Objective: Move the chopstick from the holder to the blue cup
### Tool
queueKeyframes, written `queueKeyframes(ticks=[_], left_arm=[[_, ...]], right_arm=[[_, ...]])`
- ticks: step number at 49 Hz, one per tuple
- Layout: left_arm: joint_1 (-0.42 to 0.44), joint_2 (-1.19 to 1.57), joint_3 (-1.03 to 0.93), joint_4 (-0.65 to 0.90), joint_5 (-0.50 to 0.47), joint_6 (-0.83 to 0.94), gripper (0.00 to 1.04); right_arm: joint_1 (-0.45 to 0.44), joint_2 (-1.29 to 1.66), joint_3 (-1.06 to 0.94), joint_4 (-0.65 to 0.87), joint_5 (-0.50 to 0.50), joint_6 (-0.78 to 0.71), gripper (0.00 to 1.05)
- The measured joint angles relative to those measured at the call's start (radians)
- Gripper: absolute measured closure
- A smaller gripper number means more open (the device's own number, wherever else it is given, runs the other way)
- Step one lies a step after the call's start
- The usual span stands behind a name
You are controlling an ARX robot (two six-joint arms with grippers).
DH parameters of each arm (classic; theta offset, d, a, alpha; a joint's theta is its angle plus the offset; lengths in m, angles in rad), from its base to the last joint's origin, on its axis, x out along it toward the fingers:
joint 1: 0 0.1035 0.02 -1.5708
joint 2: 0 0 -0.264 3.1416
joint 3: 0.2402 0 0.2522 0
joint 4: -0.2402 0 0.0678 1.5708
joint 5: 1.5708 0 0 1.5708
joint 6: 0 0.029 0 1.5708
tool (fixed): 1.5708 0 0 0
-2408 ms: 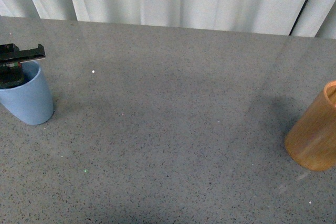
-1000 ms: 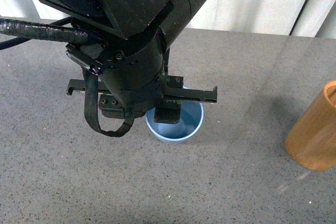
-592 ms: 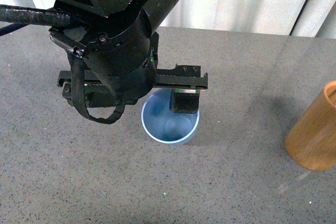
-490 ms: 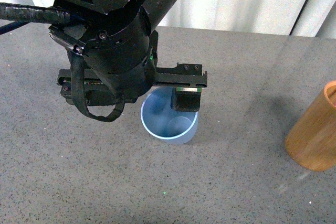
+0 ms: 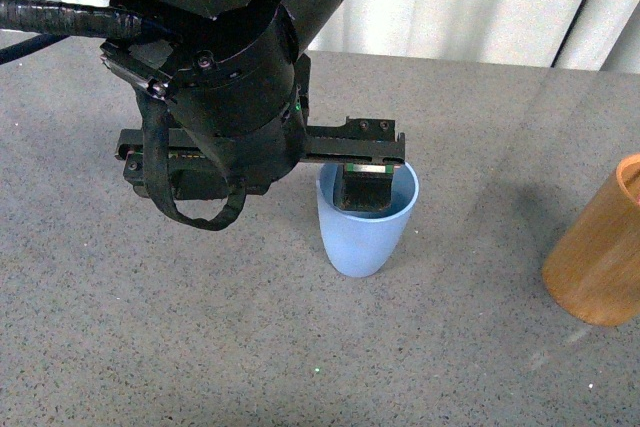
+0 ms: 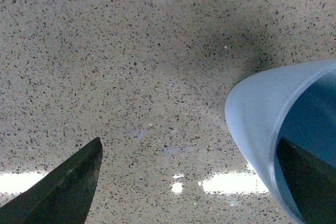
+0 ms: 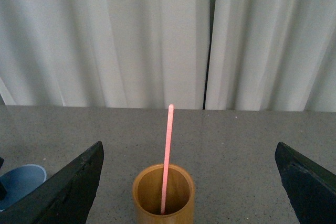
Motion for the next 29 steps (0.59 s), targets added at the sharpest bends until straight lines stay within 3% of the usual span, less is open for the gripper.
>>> queueKeyframes(ticks=[20,25,29], left_arm=[[0.085,-0.270,-0.106,0.072,-0.086,0.101,0.07],[0.158,-0.454,-0.229,0.164,-0.099,0.162,0.07],[0.200,-0.603,-0.368,0.317,-0.170,0.233,0.07]], right_arm=[[0.000,0.000,0.000,0.000,0.000,0.000,0.10],[0.000,0.000,0.000,0.000,0.000,0.000,0.10],[0.000,0.000,0.000,0.000,0.000,0.000,0.10]])
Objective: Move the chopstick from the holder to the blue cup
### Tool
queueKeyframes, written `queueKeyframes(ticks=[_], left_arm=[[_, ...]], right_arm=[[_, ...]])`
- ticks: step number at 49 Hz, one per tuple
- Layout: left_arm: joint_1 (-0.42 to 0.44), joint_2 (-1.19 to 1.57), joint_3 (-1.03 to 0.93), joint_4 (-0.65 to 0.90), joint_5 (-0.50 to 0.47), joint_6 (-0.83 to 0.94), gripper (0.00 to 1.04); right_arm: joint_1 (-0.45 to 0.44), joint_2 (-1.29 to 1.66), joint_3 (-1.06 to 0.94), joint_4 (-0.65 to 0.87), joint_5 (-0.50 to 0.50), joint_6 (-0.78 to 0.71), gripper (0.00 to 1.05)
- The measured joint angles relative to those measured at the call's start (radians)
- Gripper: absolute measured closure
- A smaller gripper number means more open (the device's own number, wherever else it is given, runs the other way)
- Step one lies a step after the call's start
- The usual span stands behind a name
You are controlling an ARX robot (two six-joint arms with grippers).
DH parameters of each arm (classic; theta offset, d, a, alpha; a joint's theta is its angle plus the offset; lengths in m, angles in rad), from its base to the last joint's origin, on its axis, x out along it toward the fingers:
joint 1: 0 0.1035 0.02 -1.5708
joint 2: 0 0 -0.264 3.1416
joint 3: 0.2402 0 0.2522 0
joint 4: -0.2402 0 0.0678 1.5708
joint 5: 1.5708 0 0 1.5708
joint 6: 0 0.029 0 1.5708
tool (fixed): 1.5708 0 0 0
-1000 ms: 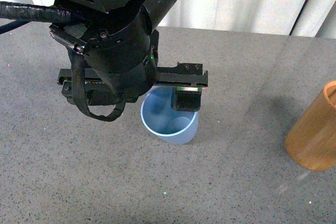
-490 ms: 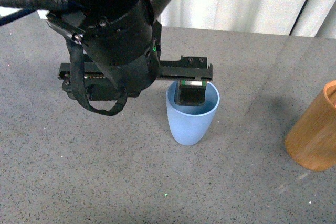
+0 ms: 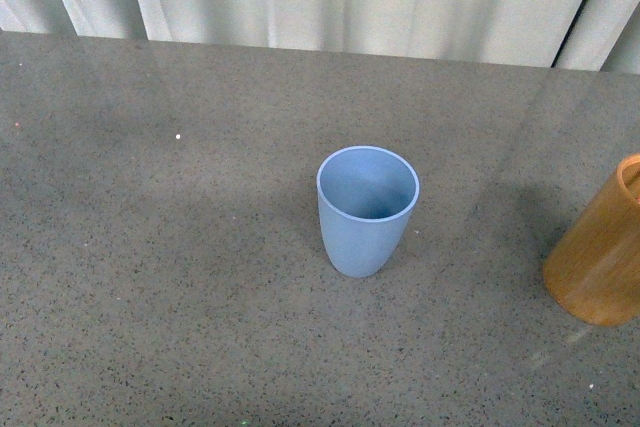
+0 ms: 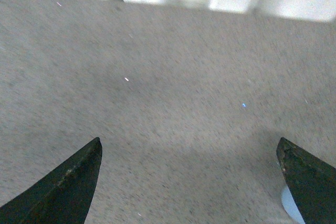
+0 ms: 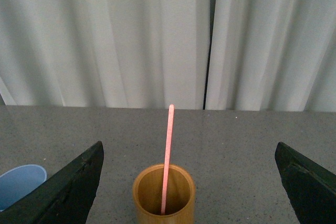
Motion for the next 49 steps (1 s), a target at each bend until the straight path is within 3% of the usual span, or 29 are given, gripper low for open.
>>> queueKeyframes(ticks=[11,17,20,38,49], left_arm=[[0.006,-0.062,-0.055,0.054,-0.002,0.060,0.08],[0.055,-0.101,-0.332,0.671,0.096,0.171,0.34],[0.087,-0.156,-0.410,0.797,0.116,0.190,0.47],[0.190,-0.352,-0.608,0.817,0.217,0.206,1.02],[0.236,-0.464,-0.679,0.777,0.251,0.210,1.01]], right_arm=[[0.000,0.000,0.000,0.000,0.000,0.000,0.10],[0.000,0.000,0.000,0.000,0.000,0.000,0.10],[0.000,0.000,0.000,0.000,0.000,0.000,0.10],[0.000,0.000,0.000,0.000,0.000,0.000,0.10],[0.000,0.000,0.000,0.000,0.000,0.000,0.10]])
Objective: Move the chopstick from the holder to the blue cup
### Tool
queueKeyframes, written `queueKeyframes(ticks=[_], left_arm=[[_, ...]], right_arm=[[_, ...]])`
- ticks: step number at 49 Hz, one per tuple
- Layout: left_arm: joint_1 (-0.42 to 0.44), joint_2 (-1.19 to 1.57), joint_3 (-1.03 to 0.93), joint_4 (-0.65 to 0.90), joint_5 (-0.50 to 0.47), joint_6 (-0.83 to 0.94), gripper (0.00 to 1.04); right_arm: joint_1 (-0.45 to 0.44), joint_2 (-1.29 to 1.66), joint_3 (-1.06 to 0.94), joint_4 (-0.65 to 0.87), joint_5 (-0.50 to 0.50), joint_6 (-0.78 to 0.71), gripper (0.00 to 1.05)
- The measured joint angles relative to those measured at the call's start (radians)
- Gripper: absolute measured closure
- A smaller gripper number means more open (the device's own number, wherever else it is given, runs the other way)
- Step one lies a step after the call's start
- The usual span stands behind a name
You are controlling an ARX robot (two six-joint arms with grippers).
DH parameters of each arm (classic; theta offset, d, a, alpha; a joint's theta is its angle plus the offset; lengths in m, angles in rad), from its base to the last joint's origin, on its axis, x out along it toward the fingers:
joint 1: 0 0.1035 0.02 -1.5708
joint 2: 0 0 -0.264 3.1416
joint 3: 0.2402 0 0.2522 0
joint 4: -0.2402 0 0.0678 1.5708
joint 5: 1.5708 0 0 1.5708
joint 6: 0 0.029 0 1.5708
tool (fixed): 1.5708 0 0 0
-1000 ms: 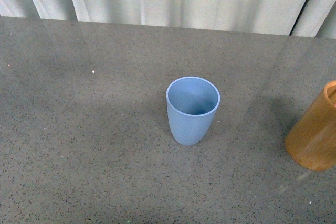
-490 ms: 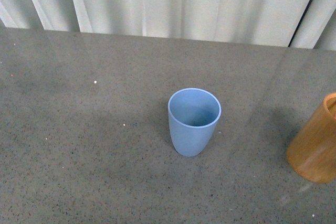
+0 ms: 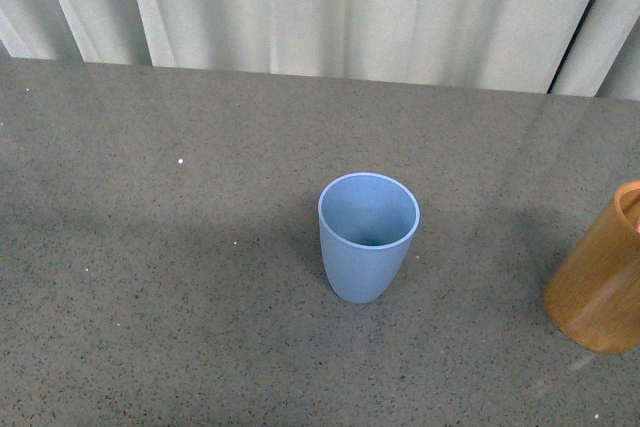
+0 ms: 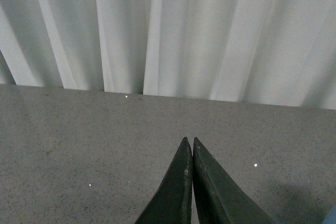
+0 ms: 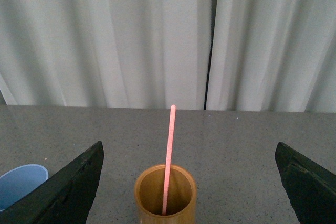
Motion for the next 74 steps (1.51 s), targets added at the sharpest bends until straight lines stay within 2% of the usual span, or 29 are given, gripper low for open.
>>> queueKeyframes(ticks=[8,11,17,25,40,74], left_arm=[[0.025,-0.093,-0.043,-0.050,0.032,0.000,1.01],[0.072,-0.132,-0.057,-0.076,0.099,0.000,1.01],[0.112,-0.209,-0.081,-0.127,0.111,0.000,1.01],[0.114,-0.274,-0.122,-0.137,0.117,0.001,1.01],[0.114,-0.475,-0.123,-0.326,0.117,0.001,1.01],[0.114,-0.691,-0.123,-0.537,0.117,0.001,1.01]], right_arm=[[0.000,0.000,0.000,0.000,0.000,0.000,0.10],[0.000,0.000,0.000,0.000,0.000,0.000,0.10],[0.000,0.000,0.000,0.000,0.000,0.000,0.10],[0.000,0.000,0.000,0.000,0.000,0.000,0.10],[0.000,0.000,0.000,0.000,0.000,0.000,0.10],[0.000,0.000,0.000,0.000,0.000,0.000,0.10]])
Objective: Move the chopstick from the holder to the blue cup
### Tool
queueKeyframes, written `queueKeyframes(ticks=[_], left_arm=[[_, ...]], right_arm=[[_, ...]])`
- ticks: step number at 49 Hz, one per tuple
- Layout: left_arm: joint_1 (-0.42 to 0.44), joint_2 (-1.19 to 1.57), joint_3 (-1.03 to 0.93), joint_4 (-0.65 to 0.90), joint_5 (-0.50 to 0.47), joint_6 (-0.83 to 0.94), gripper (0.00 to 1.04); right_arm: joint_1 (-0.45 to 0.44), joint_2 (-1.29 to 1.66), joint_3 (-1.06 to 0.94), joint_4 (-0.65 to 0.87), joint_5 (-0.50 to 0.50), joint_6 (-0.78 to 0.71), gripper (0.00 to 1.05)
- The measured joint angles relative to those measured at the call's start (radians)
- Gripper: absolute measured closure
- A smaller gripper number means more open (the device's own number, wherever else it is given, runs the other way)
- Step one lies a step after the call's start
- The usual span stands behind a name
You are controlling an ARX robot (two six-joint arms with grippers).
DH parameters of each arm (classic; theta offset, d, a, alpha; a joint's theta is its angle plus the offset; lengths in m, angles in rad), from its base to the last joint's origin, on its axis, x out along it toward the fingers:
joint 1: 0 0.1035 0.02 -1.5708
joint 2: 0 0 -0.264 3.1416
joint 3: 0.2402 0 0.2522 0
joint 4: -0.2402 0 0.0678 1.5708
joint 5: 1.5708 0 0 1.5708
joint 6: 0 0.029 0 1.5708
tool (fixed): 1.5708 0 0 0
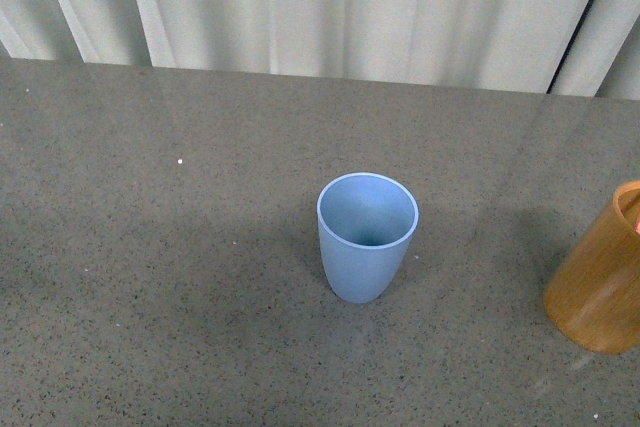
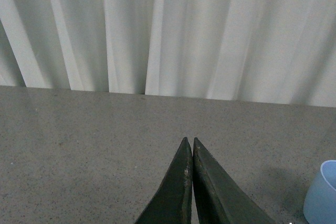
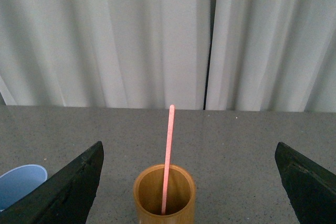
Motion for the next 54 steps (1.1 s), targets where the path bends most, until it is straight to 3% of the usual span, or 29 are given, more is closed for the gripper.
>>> queueKeyframes(ticks=[9,16,31,40,45,50,54], left_arm=[[0.000,-0.036,0.000,-0.037,0.000,0.000,1.01],[0.000,-0.177,0.000,-0.203,0.000,0.002,1.01],[0.000,-0.203,0.000,-0.211,0.000,0.001,1.00],[0.000,-0.204,0.000,-0.211,0.000,0.002,0.68],[0.000,-0.204,0.000,-0.211,0.000,0.002,0.53],[0.000,-0.204,0.000,-0.211,0.000,0.002,0.37],[0.000,-0.204,0.000,-0.211,0.000,0.002,0.19]], right_arm=[[0.000,0.000,0.000,0.000,0.000,0.000,0.10],[0.000,0.000,0.000,0.000,0.000,0.000,0.10],[0.000,0.000,0.000,0.000,0.000,0.000,0.10],[-0.002,0.007,0.003,-0.011,-0.003,0.005,0.10],[-0.060,0.164,0.077,-0.164,-0.065,0.008,0.10],[-0.118,0.338,0.091,-0.071,-0.118,-0.023,0.10],[-0.185,0.587,0.098,0.174,-0.212,-0.069,0.10]])
